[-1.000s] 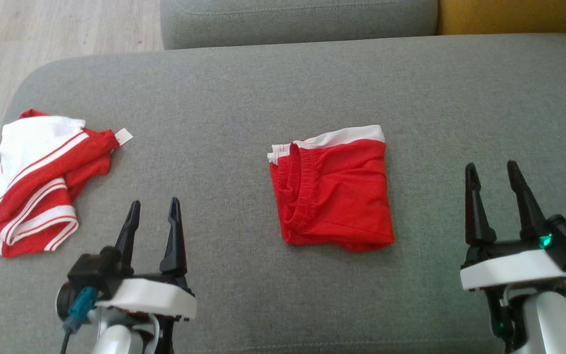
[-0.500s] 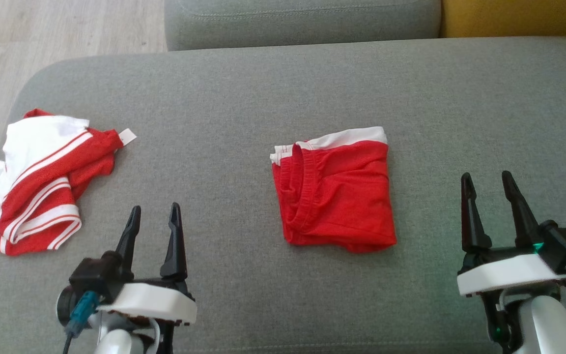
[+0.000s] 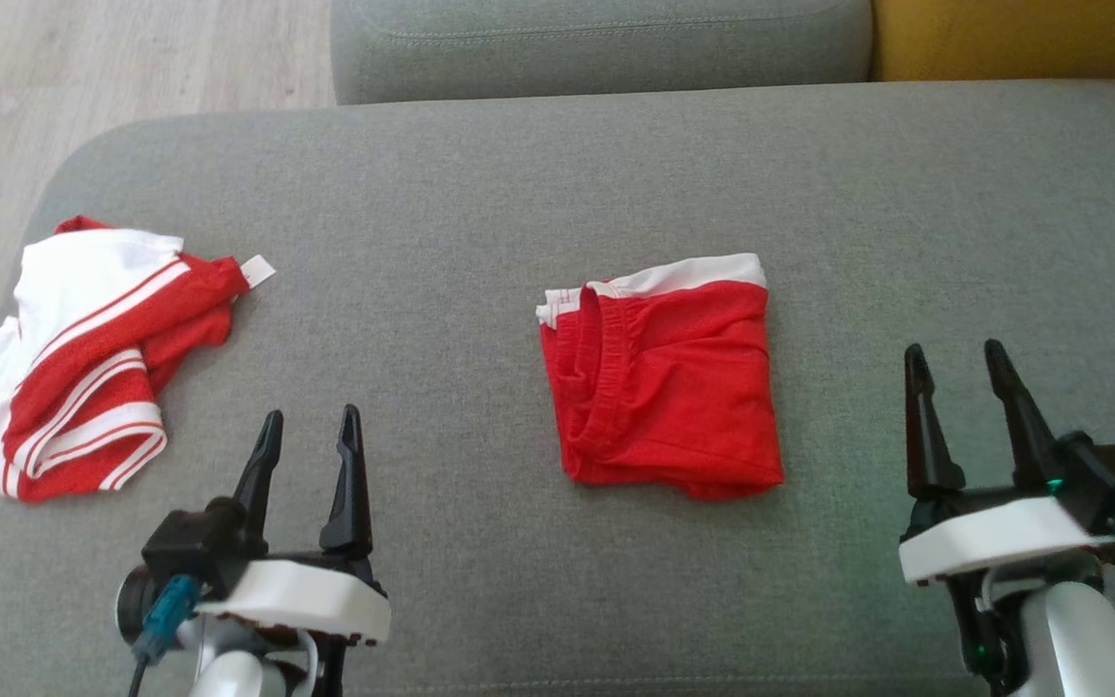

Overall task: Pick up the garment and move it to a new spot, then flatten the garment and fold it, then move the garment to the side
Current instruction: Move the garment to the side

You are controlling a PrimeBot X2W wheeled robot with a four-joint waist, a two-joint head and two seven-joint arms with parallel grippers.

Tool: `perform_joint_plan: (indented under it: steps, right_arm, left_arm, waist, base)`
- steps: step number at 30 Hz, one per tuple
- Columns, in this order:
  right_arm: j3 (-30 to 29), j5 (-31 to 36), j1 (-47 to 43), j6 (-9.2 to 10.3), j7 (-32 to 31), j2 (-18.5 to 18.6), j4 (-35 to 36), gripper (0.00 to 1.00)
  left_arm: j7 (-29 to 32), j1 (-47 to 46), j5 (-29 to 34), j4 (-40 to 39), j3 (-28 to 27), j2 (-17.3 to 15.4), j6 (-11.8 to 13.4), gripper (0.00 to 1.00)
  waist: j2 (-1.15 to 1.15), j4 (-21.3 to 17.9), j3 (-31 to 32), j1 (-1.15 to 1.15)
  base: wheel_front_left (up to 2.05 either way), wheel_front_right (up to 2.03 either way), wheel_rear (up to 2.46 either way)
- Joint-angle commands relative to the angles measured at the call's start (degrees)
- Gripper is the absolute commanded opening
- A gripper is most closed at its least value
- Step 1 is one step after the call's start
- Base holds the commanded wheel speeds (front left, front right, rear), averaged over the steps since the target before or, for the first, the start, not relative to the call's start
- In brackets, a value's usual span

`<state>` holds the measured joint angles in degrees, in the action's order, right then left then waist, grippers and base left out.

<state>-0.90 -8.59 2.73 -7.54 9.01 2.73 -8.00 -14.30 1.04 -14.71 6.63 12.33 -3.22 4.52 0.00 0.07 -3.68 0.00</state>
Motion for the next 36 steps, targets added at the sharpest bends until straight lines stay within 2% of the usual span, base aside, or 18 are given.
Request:
perform_joint_plan:
  steps: [1,4,7,8,10,18,23,29,30,31,32,33,34,36]
  right_arm:
    - [1.28,0.55,2.02,0.05,-1.33,0.15,1.79,1.00]
    - [1.38,1.51,3.27,0.05,-5.26,0.15,1.99,1.00]
    - [1.49,1.44,5.28,0.05,-11.74,0.15,1.92,1.00]
    - [1.49,1.44,5.28,0.05,-11.74,0.15,1.92,1.00]
    - [1.69,1.87,6.94,0.05,-16.80,0.15,1.83,1.00]
    - [4.46,-5.11,13.15,0.05,-33.60,3.04,-1.62,1.00]
    - [4.75,-9.22,16.63,0.05,-38.79,3.87,-5.69,1.00]
    - [5.18,-11.80,19.13,0.05,-41.90,3.65,-10.71,1.00]
    - [5.39,-12.24,19.47,0.05,-42.26,3.63,-11.38,0.67]
    - [5.61,-12.56,19.77,0.05,-42.53,3.66,-11.95,0.46]
    - [5.86,-12.79,20.08,0.05,-42.58,3.78,-12.34,0.36]
    - [6.05,-12.88,20.44,0.05,-42.40,4.03,-12.64,0.15]
    - [6.18,-12.79,20.85,0.05,-41.89,4.35,-12.83,0.00]
    - [6.15,-12.58,21.92,0.05,-40.02,4.94,-12.87,0.00]
  left_arm:
    - [-0.70,-1.35,0.11,-1.67,-1.57,0.23,0.14,1.00]
    - [-0.70,-1.60,0.18,-1.84,-1.37,0.24,0.18,1.00]
    - [-0.70,-2.08,0.26,-2.23,-1.09,0.26,0.22,1.00]
    - [-0.70,-2.08,0.26,-2.23,-1.09,0.26,0.22,1.00]
    - [-0.70,-2.54,0.26,-2.56,-0.84,0.27,0.22,1.00]
    - [-0.70,-4.36,-0.79,-3.57,0.59,0.32,0.31,1.00]
    - [-0.70,-5.60,-1.88,-3.73,1.60,0.33,0.93,1.00]
    - [-0.70,-6.51,-1.98,-3.73,1.81,0.34,1.05,1.00]
    - [-0.70,-6.59,-1.96,-3.77,1.80,0.34,1.04,1.00]
    - [-0.70,-6.67,-1.92,-3.82,1.77,0.34,1.05,1.00]
    - [-0.70,-6.73,-1.85,-3.87,1.71,0.34,1.06,1.00]
    - [-0.70,-6.81,-1.75,-3.93,1.62,0.34,1.07,1.00]
    - [-0.70,-6.86,-1.58,-3.96,1.53,0.34,1.04,1.00]
    - [-0.70,-6.89,-1.12,-4.23,1.39,0.34,1.01,1.00]
  waist:
    - [0.00,0.19,-0.09,0.00]
    - [0.00,0.49,-0.53,0.00]
    - [0.00,0.91,-1.28,0.00]
    - [0.00,0.91,-1.28,0.00]
    - [0.00,1.31,-1.96,0.00]
    - [0.00,3.90,-5.47,0.00]
    - [0.00,6.21,-7.60,0.00]
    - [0.00,7.76,-8.93,0.00]
    - [0.00,7.88,-9.11,0.00]
    - [0.00,7.93,-9.30,0.00]
    - [0.00,7.92,-9.53,0.00]
    - [0.00,7.82,-9.78,0.00]
    - [0.00,7.63,-10.00,0.00]
    - [0.00,6.79,-10.49,0.00]
  base:
    - [0.00,0.00,0.00]
    - [0.00,0.00,0.00]
    - [0.00,0.00,0.00]
    - [0.00,0.00,0.00]
    - [0.00,0.00,0.00]
    - [0.00,0.00,0.00]
    - [0.00,0.00,0.00]
    - [0.00,0.00,0.00]
    - [0.00,0.00,0.00]
    - [0.00,0.00,0.00]
    - [0.00,0.00,0.00]
    - [0.00,0.00,0.00]
    - [0.00,0.00,0.00]
    - [0.00,0.00,0.00]
